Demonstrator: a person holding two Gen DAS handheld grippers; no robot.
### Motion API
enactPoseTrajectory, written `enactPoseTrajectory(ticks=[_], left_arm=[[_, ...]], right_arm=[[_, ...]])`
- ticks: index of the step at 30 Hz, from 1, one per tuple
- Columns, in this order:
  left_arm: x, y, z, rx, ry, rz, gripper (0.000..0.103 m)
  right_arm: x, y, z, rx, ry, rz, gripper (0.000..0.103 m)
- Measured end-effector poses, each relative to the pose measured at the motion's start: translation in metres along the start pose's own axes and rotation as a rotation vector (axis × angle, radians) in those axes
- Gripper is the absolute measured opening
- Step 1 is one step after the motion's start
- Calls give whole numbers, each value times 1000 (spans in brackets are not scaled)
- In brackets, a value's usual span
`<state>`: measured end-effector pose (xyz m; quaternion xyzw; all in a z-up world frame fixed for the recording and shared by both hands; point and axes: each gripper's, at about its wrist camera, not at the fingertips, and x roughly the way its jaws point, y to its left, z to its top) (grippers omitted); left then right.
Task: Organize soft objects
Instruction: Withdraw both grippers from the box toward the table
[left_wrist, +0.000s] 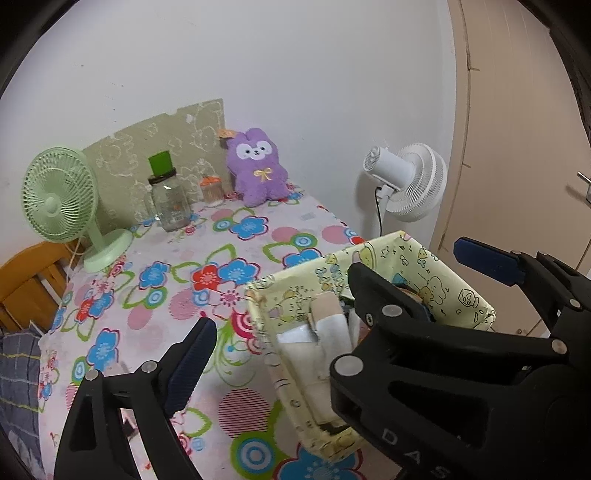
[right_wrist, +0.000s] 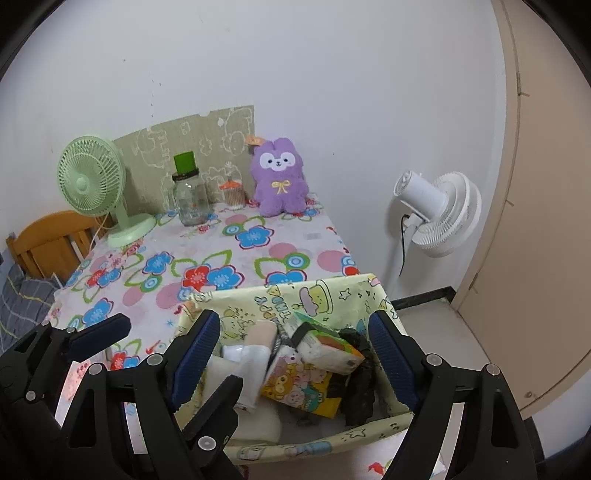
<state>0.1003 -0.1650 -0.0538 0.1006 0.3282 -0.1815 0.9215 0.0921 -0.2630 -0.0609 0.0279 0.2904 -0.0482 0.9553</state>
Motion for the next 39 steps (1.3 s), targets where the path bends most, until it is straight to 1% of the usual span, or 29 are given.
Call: enactPoseTrajectory(ticks=[3,11,15,18,28,39], left_arm=[[-8,8,-1,-9,-12,9,95],[-24,31,-6,-50,-33,7,97],[-31,44,-8,-72,-37,8,99],[-36,54,-9,-85,-37,12,99],[-51,80,-15,-110,-52,51,100],[-58,110,-26,-135,-64,106,100]], right_arm=[[-6,8,3,-7,-18,0,89],[-23,31,5,-31,-55,-3,90],[-29,43,7,-35,-74,-8,94],[-32,52,7,-33,-78,5,95],[-40,83,9,-54,-92,39,95],[-39,115,7,-78,-90,67,96]])
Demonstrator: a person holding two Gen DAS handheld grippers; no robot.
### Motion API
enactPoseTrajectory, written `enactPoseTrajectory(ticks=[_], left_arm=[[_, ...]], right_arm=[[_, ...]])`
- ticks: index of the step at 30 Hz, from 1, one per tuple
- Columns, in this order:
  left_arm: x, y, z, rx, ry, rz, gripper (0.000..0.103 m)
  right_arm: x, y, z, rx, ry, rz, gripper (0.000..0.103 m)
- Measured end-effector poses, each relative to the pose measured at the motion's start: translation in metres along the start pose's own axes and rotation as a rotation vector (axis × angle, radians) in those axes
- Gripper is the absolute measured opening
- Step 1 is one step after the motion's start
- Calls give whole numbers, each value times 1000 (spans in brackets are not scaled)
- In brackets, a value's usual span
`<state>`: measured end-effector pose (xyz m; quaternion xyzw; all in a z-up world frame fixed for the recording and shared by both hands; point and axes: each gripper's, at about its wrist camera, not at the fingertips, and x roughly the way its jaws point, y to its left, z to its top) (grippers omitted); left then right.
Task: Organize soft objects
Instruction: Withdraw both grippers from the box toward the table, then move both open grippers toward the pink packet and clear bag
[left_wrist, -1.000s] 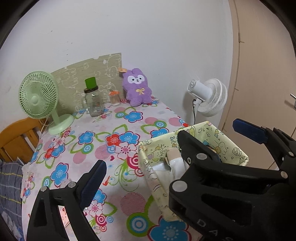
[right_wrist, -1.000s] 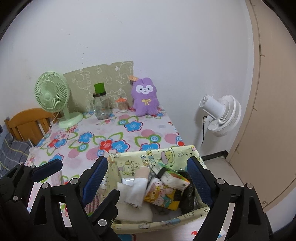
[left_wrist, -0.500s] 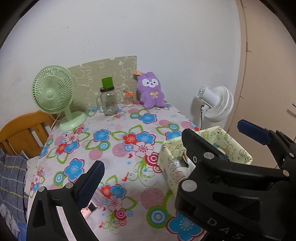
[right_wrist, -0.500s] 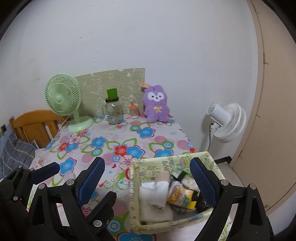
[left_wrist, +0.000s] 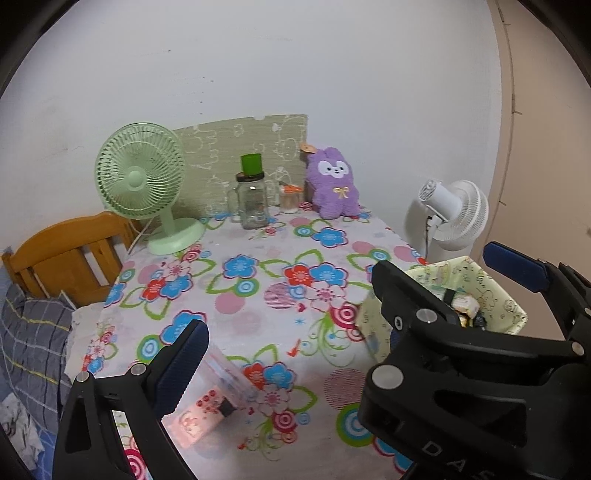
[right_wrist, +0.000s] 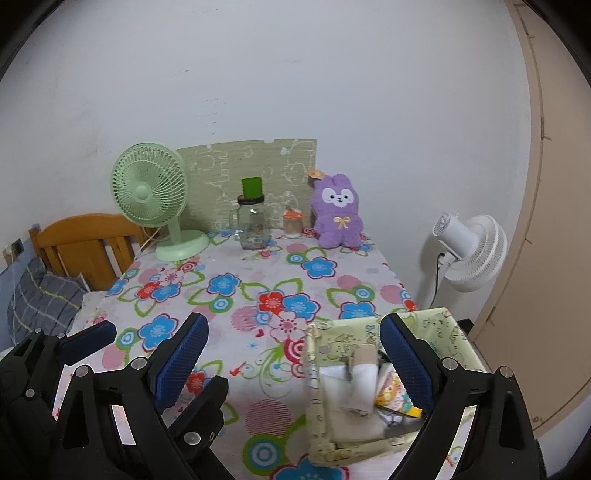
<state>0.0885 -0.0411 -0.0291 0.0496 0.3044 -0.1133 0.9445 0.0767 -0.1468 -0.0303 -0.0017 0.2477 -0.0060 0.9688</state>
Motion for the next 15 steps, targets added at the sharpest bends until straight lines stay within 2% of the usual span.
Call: enactPoseTrajectory(ticks=[15], left_arm=[[13,44,-19,-45,0,68,99]], right_arm=[[23,44,-12,-48,42,72,97]])
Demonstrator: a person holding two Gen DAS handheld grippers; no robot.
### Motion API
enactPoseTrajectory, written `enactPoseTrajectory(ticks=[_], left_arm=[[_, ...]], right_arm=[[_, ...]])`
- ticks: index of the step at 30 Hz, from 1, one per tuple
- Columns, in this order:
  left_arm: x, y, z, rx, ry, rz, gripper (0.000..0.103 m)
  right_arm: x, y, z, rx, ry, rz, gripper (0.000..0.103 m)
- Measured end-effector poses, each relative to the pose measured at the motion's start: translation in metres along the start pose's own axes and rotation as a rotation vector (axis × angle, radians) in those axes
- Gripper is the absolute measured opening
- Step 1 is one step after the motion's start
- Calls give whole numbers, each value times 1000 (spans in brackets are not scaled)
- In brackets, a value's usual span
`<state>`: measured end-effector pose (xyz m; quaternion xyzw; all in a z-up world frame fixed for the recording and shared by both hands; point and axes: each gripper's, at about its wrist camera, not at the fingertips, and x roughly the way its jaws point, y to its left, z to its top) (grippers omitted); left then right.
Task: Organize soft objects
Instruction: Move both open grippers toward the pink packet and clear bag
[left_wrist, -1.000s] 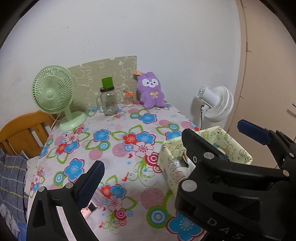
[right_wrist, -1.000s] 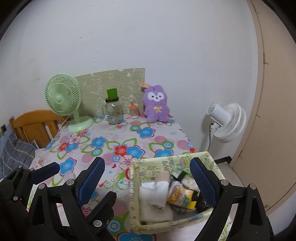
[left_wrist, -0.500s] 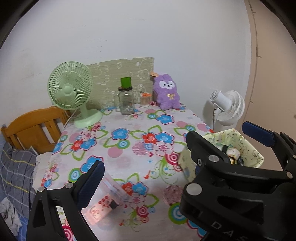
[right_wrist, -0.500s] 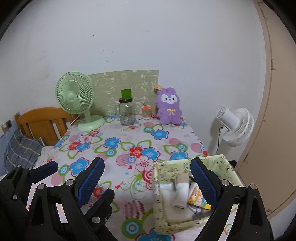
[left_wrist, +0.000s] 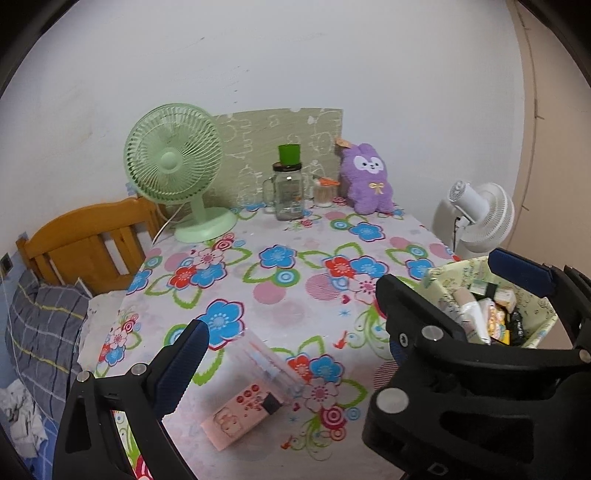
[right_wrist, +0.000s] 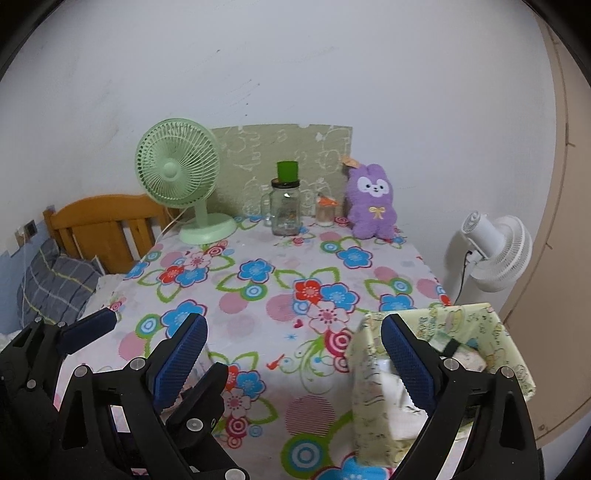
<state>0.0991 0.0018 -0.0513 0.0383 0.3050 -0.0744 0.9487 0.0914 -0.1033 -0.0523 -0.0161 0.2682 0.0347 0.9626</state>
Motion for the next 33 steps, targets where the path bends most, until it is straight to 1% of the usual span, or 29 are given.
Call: enactPoseTrajectory(ticks=[7,13,19,24,33], left_arm=[[14,20,-9,-12,30,23,98],[30,34,-20,-12,74,48,97],[45,48,-31,-21,115,61,96],[55,58,-40,-20,137,62,96],[78,65,-54,-6,198,49,92]], right_arm=[[18,18,-7,-14,24,39,97],[34,36,-15,-58,37,66,97],[56,51,-23,-70,78,89,97],[69,59,-29,-78,101,99,96],[94,69,-43,-104,161,96,96]])
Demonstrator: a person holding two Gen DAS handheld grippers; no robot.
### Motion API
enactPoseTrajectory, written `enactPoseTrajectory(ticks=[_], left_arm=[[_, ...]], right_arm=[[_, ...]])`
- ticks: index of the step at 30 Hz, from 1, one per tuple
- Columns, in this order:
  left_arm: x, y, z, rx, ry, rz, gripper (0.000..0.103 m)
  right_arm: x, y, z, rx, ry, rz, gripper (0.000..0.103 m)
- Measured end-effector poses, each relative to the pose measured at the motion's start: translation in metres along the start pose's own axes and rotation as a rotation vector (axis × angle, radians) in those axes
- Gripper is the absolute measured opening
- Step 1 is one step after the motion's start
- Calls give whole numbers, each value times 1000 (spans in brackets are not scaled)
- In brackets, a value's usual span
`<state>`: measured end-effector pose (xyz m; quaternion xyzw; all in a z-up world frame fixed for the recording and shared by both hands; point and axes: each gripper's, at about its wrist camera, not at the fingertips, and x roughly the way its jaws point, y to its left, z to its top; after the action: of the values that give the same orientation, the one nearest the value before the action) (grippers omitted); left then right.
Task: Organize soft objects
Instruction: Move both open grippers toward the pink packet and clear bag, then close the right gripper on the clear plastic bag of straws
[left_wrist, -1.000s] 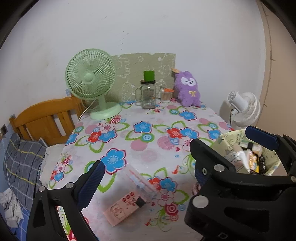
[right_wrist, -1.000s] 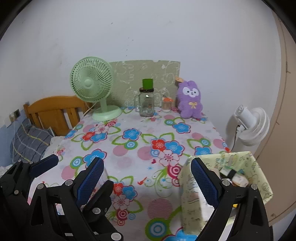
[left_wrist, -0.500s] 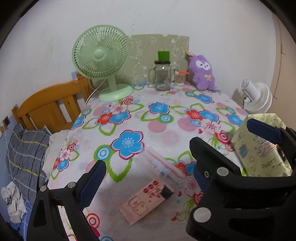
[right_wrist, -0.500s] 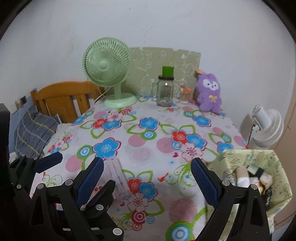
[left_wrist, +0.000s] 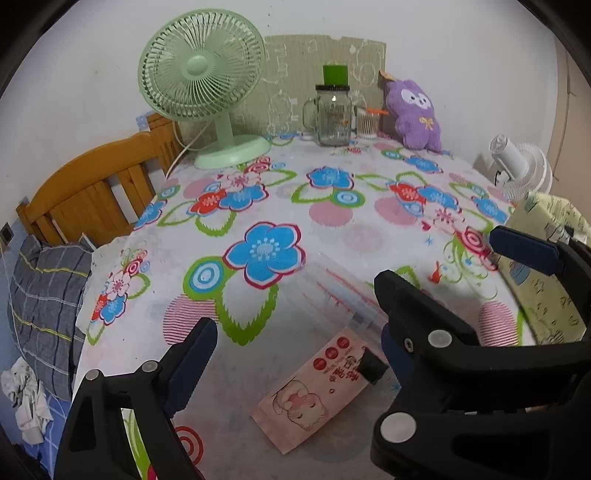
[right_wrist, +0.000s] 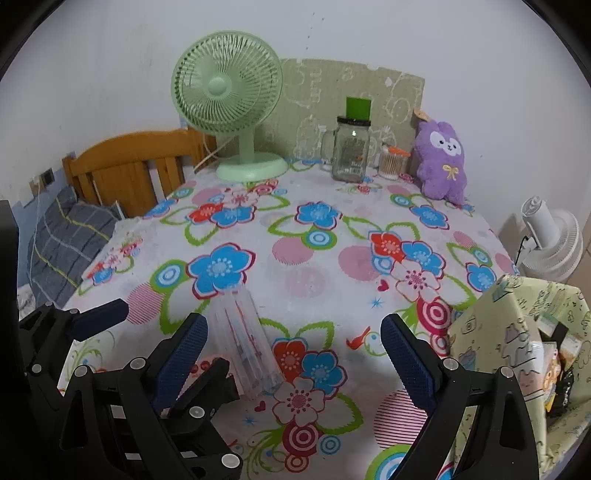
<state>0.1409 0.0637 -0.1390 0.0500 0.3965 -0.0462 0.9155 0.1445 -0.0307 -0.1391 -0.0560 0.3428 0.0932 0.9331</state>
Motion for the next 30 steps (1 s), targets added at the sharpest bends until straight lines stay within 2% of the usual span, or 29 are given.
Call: enactPoseTrajectory(ticks=[7,10,15,17,20,26,27,28,29,30], left_arm=[[12,-3,-12,30,41,-6,87],[16,-3,-16,31,58,-12,80],[19,-2,-21,18,73,-37,74],[18,-2,-22,8,80,-58,67],[15,-4,-24,13,88,-78,44],[12,-3,-28,10,94,-74,31],[11,-1,-27,2,93,-71,26],[10,1,-27,-5,90,-51,14],[9,3,-26,-8,94,-45,8],[10,6,-26,-15,98,-51,8]], right_arm=[[18,5,-10,-25,48,-1,96],[25,5,-14,-23,67,3,96],[29,7,-17,-26,79,9,96],[29,7,-18,-28,81,12,96],[29,8,-19,-30,80,17,96],[25,10,-20,-34,72,22,96],[24,10,-20,-34,70,22,96],[24,10,-20,-35,69,23,96],[23,10,-20,-36,67,25,96],[23,11,-19,-37,65,27,96]])
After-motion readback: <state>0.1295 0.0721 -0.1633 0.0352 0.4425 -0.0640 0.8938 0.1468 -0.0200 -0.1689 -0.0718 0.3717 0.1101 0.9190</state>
